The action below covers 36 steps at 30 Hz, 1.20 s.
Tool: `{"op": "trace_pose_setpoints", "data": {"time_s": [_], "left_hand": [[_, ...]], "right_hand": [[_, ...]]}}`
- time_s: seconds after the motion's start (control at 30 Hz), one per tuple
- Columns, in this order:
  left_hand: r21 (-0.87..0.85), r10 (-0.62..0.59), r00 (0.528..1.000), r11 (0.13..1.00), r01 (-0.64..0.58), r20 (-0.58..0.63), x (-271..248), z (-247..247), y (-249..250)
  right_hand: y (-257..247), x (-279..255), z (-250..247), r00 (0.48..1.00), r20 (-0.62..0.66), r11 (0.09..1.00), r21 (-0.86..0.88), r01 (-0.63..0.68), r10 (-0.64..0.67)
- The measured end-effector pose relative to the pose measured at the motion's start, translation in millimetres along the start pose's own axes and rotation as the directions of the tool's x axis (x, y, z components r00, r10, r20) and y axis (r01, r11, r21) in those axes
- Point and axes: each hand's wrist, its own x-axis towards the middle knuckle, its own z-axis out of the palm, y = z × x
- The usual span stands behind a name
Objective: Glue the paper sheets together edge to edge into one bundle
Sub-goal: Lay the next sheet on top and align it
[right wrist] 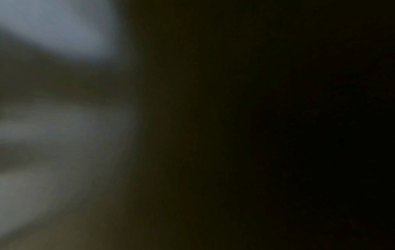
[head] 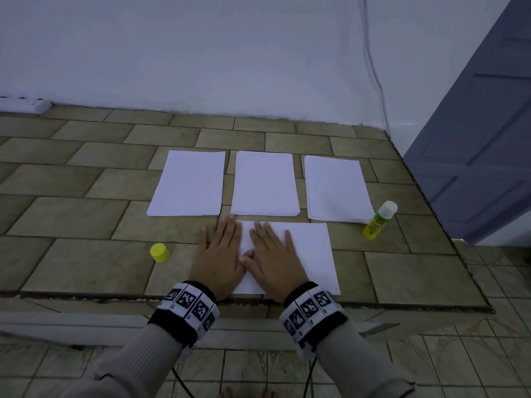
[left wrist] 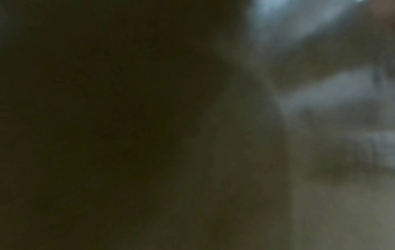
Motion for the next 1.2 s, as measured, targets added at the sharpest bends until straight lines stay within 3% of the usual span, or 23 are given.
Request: {"op": "trace_pose_setpoints", "data": {"time_s": [0.1, 0.3, 0.47, 0.53, 0.7, 0.83, 0.93, 1.07, 1.2], "left_hand": [[0.024, -0.010, 1.000, 1.000, 0.010, 0.011, 0.5, 1.1, -0.2], [0.034, -0.018, 1.000, 0.999, 0.019, -0.004, 1.5, 0.9, 1.3], [0.053, -0.017, 1.000, 0.998, 0.017, -0.009, 1.7, 2.7, 1.1], [0.055, -0.020, 1.000, 0.998, 0.020, -0.006, 2.2, 2.3, 1.8], [0.055, -0.007, 1.000, 0.998, 0.007, 0.003, 1.2, 2.0, 0.6], [0.065, -0.009, 1.000, 0.998, 0.009, -0.009, 1.0, 2.4, 1.6], [0.065, -0.020, 1.000, 0.998, 0.021, -0.012, 1.7, 2.5, 1.6], [0.062, -0.016, 1.000, 0.998, 0.018, -0.025, 1.5, 3.0, 0.9], [0.048, -0.012, 1.000, 0.999, 0.012, -0.015, 2.0, 4.5, -0.2]], "right_hand": [[16.0, -1.1, 4.4, 0.999, -0.035, 0.999, -0.041, -0.032, 0.031], [80.4, -34.3, -10.7, 0.965, -0.085, 0.963, -0.088, -0.254, 0.247], [77.8, -38.0, -17.9, 0.948, -0.081, 0.932, -0.173, -0.317, 0.307], [62.2, -33.0, -15.2, 0.952, -0.101, 0.939, -0.164, -0.301, 0.287], [10.6, -10.9, -1.0, 0.997, -0.050, 0.997, -0.058, -0.056, 0.053], [12.4, -2.1, 10.7, 0.999, -0.043, 0.999, -0.048, 0.019, -0.021], [38.2, -12.2, 8.3, 0.998, -0.060, 0.995, -0.094, -0.016, 0.010], [81.8, -33.5, -7.6, 0.988, -0.056, 0.979, -0.137, -0.152, 0.146], [93.6, -49.9, -16.6, 0.966, -0.041, 0.959, -0.113, -0.258, 0.255]]}}
